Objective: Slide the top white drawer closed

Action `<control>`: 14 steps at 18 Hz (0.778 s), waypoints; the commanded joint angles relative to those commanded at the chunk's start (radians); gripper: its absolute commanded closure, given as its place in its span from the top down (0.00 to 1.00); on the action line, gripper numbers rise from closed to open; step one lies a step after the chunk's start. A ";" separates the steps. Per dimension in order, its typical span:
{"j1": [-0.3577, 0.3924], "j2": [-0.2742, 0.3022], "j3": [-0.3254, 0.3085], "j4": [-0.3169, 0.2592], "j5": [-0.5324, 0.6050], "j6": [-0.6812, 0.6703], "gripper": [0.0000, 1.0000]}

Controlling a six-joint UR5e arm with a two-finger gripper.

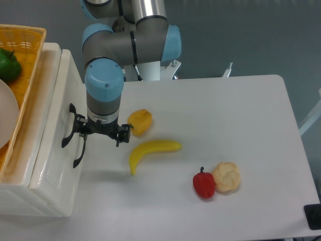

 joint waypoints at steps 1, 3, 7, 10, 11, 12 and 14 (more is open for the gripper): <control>0.002 -0.002 0.000 0.000 0.000 0.000 1.00; 0.003 -0.006 -0.002 -0.002 0.002 0.002 1.00; 0.018 0.000 0.002 0.000 0.000 0.009 1.00; 0.044 0.000 0.003 0.002 0.000 0.012 1.00; 0.055 -0.002 0.005 0.003 0.000 0.014 1.00; 0.066 -0.002 0.006 0.006 0.000 0.017 1.00; 0.101 0.000 0.009 0.002 0.000 0.058 1.00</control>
